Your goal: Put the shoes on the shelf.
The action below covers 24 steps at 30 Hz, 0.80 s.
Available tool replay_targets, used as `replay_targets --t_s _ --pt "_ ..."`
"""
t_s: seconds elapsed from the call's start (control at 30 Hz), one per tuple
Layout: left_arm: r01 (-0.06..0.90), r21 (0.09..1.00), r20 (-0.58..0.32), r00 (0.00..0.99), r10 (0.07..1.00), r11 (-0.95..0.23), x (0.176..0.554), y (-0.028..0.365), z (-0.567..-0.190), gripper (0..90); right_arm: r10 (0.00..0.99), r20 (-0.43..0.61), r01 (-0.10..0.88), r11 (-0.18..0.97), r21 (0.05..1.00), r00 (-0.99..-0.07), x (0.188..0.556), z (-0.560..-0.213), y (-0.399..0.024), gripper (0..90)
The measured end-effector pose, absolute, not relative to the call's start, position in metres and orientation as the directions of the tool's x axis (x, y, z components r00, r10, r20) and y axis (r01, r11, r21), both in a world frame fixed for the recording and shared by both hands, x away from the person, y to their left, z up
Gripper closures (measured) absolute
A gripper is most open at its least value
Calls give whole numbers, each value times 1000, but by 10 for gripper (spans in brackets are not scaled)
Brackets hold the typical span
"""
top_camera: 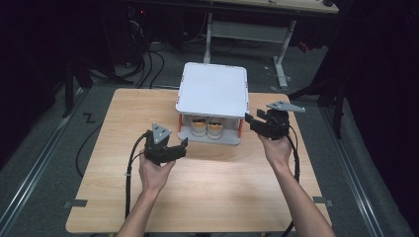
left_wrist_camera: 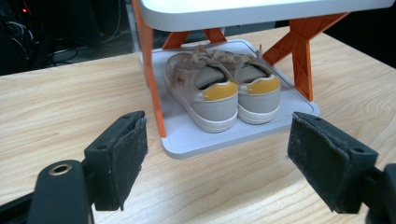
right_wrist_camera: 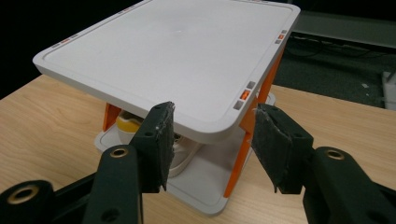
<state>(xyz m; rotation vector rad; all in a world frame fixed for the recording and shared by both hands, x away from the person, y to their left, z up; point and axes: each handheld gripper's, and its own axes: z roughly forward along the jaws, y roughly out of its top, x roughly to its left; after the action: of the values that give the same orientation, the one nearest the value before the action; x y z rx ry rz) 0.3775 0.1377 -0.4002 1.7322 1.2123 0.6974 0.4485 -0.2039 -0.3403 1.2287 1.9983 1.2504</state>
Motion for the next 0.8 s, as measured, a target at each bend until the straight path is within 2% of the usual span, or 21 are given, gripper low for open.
replay_targets --t_s 0.5,0.8 --pt "442 888 -55 377 925 -127 353 163 -400 214 872 128 422 96 901 -472 406 -352 -252 479" --pt "476 868 -69 396 916 -141 344 169 -414 216 875 131 429 94 898 -467 382 -368 -281 464"
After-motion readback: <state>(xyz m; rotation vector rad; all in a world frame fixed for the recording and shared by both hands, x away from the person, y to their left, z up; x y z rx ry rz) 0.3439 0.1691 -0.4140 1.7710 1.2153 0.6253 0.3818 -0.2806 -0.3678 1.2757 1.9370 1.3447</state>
